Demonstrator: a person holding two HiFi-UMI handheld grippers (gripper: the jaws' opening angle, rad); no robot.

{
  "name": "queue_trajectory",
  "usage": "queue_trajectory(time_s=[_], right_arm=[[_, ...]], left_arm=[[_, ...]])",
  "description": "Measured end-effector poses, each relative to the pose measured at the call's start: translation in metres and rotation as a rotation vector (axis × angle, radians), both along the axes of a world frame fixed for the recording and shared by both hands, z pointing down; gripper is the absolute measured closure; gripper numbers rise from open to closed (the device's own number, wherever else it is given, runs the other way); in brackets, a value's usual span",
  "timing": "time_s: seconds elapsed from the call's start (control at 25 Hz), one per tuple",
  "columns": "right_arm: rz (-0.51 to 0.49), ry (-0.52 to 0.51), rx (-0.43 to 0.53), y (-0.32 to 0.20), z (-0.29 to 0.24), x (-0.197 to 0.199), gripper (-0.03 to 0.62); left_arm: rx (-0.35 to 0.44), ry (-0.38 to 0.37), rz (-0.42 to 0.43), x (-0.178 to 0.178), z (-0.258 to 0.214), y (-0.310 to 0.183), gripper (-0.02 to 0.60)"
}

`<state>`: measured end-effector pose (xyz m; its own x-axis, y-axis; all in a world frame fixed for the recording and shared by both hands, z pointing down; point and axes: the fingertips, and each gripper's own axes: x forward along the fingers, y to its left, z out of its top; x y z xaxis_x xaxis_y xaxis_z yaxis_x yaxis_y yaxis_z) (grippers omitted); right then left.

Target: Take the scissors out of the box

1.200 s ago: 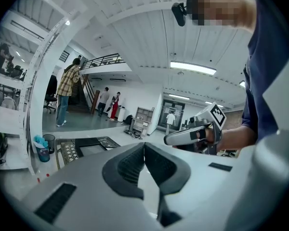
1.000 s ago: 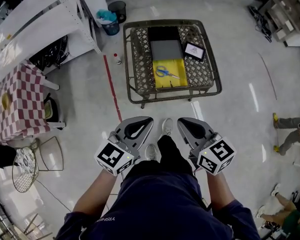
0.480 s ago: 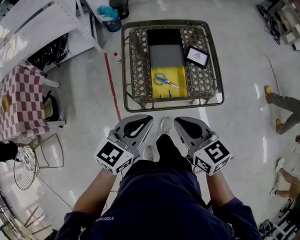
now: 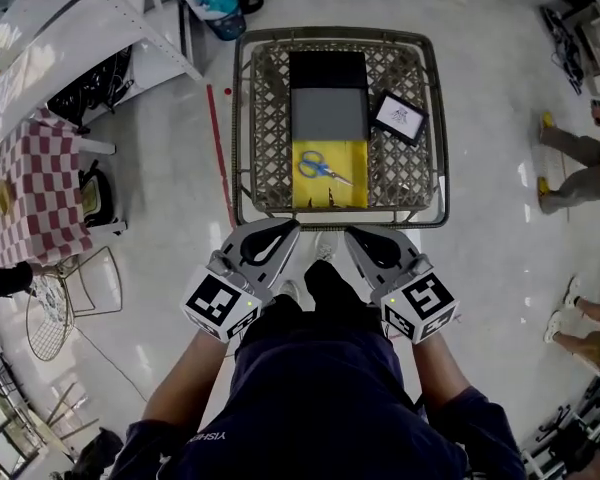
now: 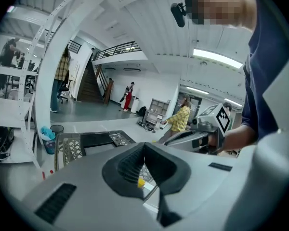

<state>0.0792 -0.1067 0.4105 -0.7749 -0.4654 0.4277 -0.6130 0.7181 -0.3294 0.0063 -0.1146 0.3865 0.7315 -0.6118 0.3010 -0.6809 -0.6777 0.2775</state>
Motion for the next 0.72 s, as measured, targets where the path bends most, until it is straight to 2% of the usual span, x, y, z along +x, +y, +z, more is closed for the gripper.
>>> queue_trajectory(time_s=[0.32, 0.72], right_arm=[[-0.054, 0.059, -0.044, -0.043, 0.053, 0.011, 0.576], [-0.082, 0.157, -0.1, -0.075, 0.114, 0.013, 0.576]], left_arm=[[-0.059, -0.03, -0.043, 0.007, 0.034, -0.031, 0.557], [-0.134, -0.025, -0.035, 0.005, 0.079, -0.047, 0.557]])
